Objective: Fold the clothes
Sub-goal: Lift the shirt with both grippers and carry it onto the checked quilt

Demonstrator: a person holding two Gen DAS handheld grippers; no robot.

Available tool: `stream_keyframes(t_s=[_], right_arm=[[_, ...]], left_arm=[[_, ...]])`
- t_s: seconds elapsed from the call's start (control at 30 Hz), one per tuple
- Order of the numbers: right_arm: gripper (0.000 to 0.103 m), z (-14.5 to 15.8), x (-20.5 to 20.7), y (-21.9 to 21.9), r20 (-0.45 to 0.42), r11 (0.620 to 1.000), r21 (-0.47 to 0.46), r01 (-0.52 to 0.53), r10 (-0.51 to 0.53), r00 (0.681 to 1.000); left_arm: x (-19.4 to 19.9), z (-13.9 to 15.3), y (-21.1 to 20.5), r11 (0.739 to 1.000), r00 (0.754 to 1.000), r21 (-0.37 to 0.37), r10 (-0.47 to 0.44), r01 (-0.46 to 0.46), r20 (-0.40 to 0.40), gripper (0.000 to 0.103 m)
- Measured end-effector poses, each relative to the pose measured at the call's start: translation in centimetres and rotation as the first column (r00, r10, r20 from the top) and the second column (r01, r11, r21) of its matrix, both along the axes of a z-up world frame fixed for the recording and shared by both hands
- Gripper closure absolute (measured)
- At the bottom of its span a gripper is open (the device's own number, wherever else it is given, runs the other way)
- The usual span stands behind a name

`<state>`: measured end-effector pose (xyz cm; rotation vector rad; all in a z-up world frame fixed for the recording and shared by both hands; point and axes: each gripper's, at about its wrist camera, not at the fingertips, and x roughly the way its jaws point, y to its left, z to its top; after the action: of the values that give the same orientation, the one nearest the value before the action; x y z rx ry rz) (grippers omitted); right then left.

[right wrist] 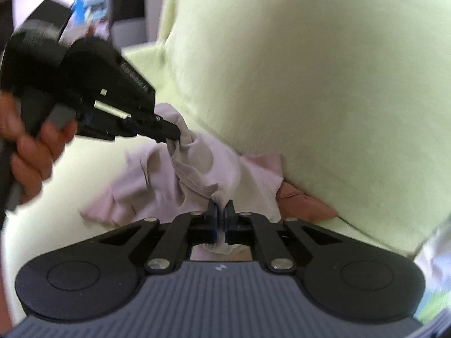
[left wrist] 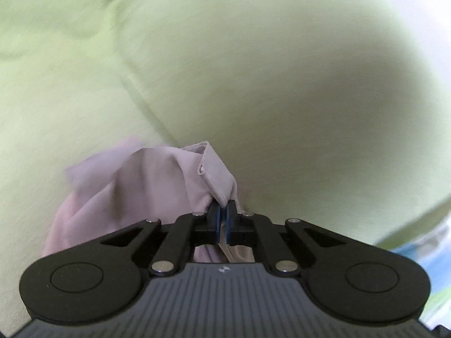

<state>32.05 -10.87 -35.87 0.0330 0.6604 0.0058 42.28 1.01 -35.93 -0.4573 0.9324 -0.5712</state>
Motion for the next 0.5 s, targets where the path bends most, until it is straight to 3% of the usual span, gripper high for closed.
stream_keyframes(t_s=[0.13,0.3,0.37,0.4,0.5], right_arm=[[0.1,3.2,-3.0,-3.0,0.041,0.988,0.118,0.097,-0.102,0.994],[0.1,8.8,-12.6,-8.5,0.127,0.957,0.149,0.248,-0.267,0.955],[0.1,10.5,-17.0,-10.5,0.14,0.936,0.167,0.31,-0.334,0.932],[0.1,11.9,-21.1,-12.3,0.142,0.91,0.191,0.367,-0.396,0.907],[0.1,14.0,-31.9,-15.6,0.089,0.814,0.249,0.524,-0.558,0.825]], left_arm=[[-4.0,5.1,-4.8,0.994,0.992,-0.025,-0.1,0.102,0.074,0.103],[-12.6,10.6,-14.1,0.958,0.958,-0.104,-0.251,0.266,0.141,0.103],[-16.2,11.9,-17.3,0.93,0.936,-0.14,-0.318,0.339,0.15,0.103],[-19.6,12.5,-19.7,0.906,0.915,-0.149,-0.375,0.395,0.148,0.103],[-29.4,12.4,-26.6,0.808,0.826,-0.174,-0.559,0.563,0.077,0.1]])
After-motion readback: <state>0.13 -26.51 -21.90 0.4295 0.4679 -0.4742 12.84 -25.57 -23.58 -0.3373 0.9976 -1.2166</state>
